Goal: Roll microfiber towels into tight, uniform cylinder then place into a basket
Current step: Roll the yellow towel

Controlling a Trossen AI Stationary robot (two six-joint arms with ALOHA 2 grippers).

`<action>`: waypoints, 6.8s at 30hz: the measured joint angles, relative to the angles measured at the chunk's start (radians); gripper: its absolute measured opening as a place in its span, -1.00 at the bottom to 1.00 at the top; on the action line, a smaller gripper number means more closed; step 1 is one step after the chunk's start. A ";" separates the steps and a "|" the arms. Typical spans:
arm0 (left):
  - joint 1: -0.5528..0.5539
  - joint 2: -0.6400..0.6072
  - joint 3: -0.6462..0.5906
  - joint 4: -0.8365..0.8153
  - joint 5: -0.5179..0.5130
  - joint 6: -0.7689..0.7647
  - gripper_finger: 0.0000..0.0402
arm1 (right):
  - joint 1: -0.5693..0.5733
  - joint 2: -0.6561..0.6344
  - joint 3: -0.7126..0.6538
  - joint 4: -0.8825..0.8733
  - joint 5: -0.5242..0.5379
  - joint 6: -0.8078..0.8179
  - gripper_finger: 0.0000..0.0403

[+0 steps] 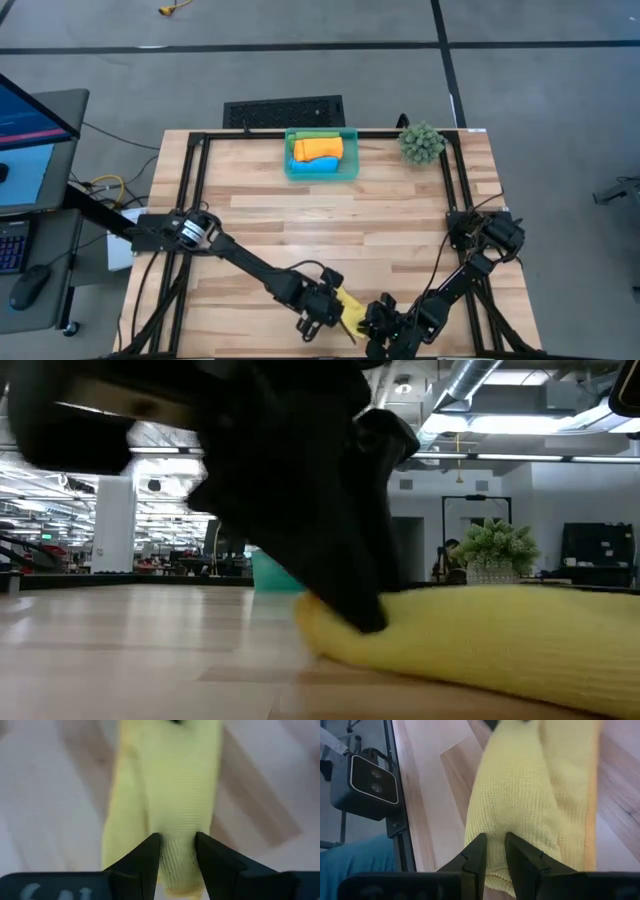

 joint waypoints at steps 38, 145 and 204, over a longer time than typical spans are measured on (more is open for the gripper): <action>0.060 0.039 -0.007 0.004 0.172 -0.178 -0.39 | 0.107 -0.236 -0.002 -0.173 0.053 -0.319 -0.52; -0.140 -0.017 0.051 -0.107 -0.309 -0.196 -0.39 | -0.041 -0.036 0.000 -0.244 -0.038 -0.390 -0.92; -0.157 -0.025 0.046 -0.079 -0.423 0.111 0.20 | -0.048 -0.036 0.001 -0.210 -0.080 -0.367 -0.86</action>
